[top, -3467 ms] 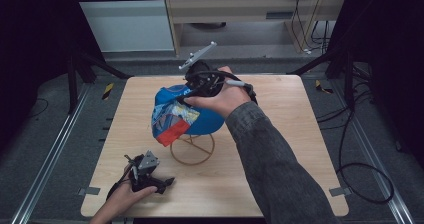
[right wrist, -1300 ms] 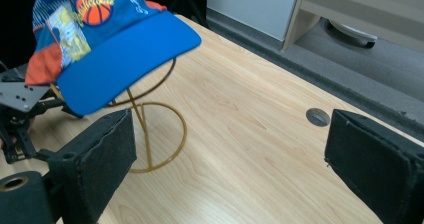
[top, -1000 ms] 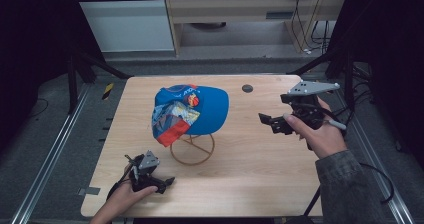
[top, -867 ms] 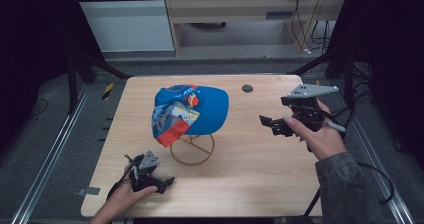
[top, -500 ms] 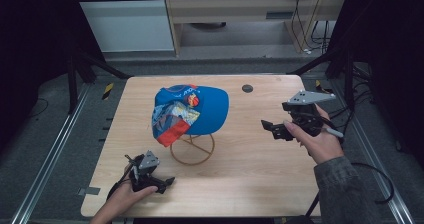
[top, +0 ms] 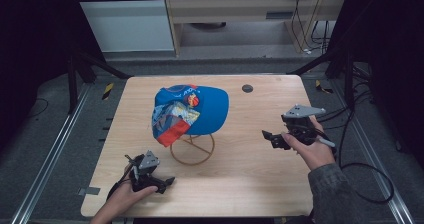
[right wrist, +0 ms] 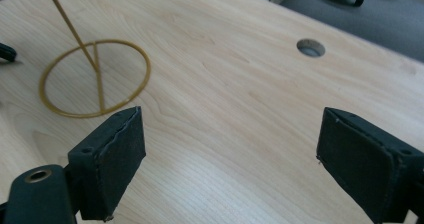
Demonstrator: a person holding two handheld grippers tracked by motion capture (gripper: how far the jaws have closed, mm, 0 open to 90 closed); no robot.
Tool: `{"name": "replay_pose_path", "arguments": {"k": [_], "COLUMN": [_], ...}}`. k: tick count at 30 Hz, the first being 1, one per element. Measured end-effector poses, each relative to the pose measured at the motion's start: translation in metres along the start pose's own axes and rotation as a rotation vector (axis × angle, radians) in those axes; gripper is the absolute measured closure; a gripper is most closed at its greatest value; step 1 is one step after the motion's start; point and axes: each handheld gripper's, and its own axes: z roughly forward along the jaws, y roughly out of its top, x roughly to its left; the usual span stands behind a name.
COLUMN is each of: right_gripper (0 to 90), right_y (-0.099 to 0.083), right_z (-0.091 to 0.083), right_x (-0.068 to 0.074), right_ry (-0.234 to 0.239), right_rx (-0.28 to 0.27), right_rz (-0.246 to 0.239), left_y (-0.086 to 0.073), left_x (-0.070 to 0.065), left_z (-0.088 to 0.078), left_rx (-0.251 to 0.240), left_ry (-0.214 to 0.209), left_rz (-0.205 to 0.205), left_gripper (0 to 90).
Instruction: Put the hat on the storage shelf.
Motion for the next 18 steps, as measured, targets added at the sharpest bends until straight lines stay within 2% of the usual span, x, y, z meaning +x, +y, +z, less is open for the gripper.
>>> {"name": "replay_pose_path", "arguments": {"k": [9, 18], "right_gripper": [15.4, 12.2], "right_y": [-0.032, -0.043], "right_z": [0.029, 0.041], "right_x": [-0.007, -0.007], "right_ry": [-0.007, -0.017], "right_rx": [0.026, 0.029], "right_rz": [0.042, 0.061], "left_y": [0.000, 0.000], "left_x": [0.000, 0.000], "left_z": [0.000, 0.000], "left_rx": [0.000, 0.000], "left_ry": [0.001, 0.001], "left_rz": [0.000, 0.000], "left_gripper": [0.0, 0.0]}}
